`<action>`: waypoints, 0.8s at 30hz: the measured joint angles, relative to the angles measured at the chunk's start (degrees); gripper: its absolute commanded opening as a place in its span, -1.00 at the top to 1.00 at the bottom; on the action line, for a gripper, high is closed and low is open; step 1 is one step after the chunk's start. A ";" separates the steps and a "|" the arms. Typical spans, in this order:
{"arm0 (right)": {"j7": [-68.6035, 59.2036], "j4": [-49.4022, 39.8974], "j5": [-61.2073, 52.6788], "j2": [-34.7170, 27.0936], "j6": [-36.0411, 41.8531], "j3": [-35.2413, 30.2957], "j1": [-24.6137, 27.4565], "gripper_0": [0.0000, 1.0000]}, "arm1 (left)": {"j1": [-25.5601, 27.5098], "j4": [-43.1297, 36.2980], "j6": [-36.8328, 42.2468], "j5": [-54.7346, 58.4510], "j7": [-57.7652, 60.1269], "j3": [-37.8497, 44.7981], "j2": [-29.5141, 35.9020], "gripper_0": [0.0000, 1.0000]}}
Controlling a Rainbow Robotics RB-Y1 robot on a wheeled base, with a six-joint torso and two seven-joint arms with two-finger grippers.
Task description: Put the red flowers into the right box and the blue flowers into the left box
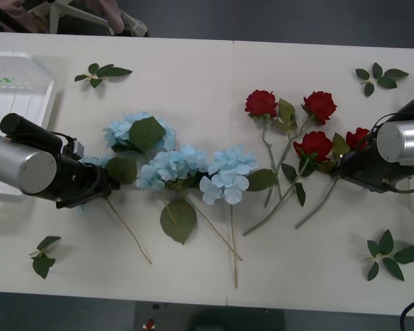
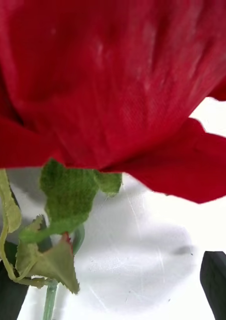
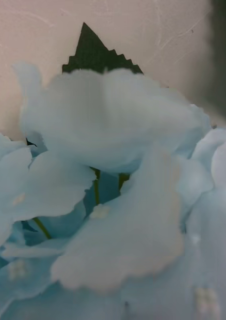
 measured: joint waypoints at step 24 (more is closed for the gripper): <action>-1.84 0.00 2.38 2.00 -0.15 2.20 0.00 1.00 | 0.00 -2.18 0.34 -1.81 -2.55 0.00 2.34 1.00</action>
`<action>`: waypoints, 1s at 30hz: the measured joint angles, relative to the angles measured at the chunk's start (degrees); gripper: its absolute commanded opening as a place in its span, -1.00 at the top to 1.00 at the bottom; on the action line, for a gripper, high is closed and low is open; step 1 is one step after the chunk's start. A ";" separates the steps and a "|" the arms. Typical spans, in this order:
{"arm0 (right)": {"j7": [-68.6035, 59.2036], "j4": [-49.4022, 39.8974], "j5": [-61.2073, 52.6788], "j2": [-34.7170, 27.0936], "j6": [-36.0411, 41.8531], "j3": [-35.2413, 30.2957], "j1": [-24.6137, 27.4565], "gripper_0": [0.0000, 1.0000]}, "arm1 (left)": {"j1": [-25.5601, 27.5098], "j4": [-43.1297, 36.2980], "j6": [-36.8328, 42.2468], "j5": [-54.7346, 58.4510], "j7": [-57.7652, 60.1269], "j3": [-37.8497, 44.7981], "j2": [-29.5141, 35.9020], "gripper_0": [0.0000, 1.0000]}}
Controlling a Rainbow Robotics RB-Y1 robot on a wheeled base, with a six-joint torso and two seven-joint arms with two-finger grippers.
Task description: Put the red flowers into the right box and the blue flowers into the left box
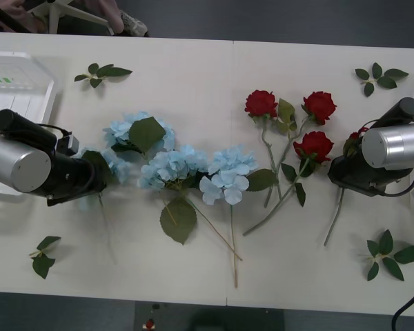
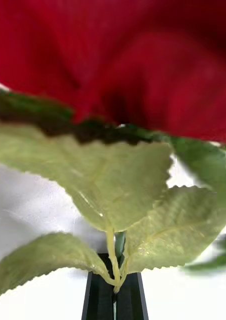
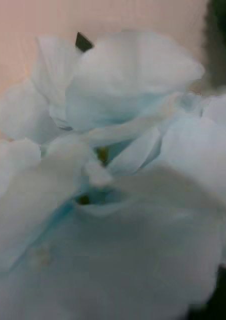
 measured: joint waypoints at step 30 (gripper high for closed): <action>1.97 -11.66 -13.49 -23.61 12.55 -9.93 -5.30 1.00 | -20.60 6.94 13.13 -11.30 -34.57 6.34 25.39 0.98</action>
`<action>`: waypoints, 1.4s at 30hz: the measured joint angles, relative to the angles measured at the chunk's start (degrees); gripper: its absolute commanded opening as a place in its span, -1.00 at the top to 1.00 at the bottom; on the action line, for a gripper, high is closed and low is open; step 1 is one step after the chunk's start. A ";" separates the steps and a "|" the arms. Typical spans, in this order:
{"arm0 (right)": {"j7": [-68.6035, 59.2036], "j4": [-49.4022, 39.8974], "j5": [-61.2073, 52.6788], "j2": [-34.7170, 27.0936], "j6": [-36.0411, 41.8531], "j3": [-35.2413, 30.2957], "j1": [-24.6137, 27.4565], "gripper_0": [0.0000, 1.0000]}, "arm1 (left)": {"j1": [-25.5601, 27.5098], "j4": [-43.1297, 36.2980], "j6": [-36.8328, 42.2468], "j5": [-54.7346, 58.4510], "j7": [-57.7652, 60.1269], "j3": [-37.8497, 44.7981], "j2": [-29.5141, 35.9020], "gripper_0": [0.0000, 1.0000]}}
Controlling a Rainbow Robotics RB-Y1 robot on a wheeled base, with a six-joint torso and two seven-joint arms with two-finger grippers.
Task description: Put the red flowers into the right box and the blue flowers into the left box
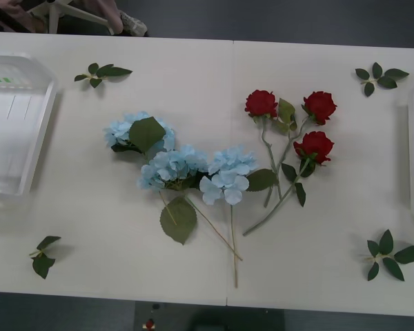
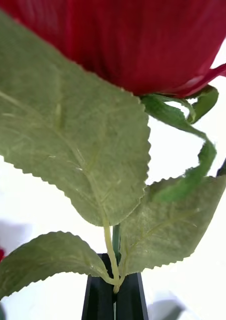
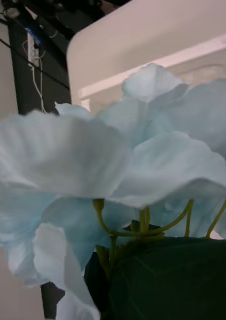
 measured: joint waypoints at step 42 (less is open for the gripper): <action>35.37 48.38 8.70 2.21 -26.87 -10.58 -7.39 -1.00 | 0.04 9.89 -7.98 10.55 -7.13 -2.58 -2.43 -1.00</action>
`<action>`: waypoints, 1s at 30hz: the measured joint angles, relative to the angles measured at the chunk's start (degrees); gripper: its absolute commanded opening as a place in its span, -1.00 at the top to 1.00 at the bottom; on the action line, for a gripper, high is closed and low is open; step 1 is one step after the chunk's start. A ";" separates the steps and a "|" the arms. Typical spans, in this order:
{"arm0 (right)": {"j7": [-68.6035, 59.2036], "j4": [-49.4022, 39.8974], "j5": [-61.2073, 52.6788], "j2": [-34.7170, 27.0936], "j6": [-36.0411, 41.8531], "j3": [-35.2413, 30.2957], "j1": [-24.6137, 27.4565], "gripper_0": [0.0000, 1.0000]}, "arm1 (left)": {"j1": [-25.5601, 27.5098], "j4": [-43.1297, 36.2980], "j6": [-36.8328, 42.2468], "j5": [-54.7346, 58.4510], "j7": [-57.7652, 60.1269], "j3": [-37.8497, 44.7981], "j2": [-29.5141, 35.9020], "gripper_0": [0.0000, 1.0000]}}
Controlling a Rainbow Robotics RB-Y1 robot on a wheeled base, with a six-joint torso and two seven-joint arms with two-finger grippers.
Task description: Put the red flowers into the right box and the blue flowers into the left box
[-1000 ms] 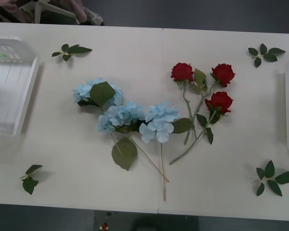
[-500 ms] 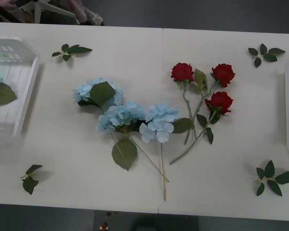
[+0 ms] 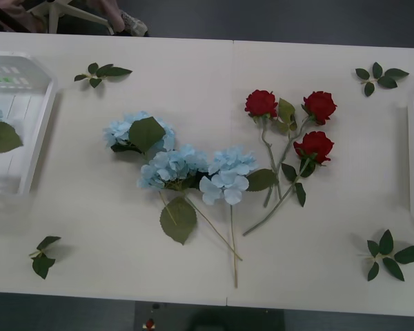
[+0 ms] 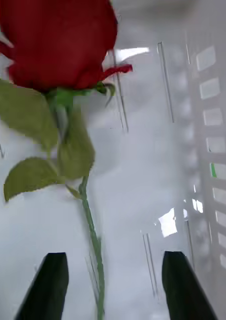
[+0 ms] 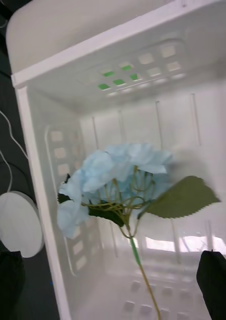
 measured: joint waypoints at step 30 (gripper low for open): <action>-25.12 -46.93 -11.77 19.30 34.37 1.80 6.29 -1.00 | 41.86 -48.93 2.51 -4.46 26.95 29.30 -23.15 -1.00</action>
